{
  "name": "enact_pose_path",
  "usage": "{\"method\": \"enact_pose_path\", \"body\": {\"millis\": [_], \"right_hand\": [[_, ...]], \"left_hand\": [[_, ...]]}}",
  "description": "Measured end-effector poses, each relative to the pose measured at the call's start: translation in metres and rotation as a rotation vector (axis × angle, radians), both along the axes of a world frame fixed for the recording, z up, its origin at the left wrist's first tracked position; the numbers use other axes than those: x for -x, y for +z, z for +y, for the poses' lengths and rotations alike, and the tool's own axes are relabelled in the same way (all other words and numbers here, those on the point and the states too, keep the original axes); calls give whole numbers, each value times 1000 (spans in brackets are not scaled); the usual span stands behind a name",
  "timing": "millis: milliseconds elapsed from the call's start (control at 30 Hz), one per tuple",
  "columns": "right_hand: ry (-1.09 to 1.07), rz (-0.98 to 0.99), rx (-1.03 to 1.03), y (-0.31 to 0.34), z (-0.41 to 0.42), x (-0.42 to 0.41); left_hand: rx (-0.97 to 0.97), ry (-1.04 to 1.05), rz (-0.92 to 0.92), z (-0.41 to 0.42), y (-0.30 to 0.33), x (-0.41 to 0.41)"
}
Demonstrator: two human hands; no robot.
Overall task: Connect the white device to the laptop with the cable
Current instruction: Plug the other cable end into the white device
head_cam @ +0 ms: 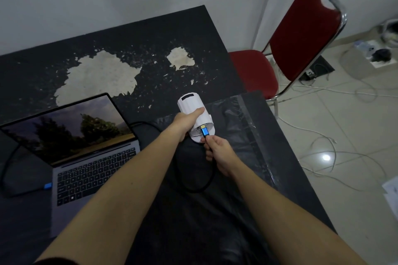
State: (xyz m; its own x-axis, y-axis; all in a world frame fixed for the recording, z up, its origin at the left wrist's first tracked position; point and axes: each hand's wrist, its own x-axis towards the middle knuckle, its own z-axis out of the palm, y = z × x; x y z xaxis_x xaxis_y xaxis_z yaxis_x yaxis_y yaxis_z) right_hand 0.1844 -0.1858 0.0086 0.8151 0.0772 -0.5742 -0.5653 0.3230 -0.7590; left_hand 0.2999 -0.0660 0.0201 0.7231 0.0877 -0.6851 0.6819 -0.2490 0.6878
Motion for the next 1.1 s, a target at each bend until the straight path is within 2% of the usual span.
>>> {"method": "enact_pose_path", "body": {"millis": [400,600,1100], "right_hand": [[-53,29,164,-3,0,12],[-54,-14,136,-8,-2,18],[-89,10,150,-12,3,16]], "left_hand": [[-51,-47,-81,-9,2,13],[12,-62,-70,-9,1,16],[-66,-100,-79,-14,2,19]]}}
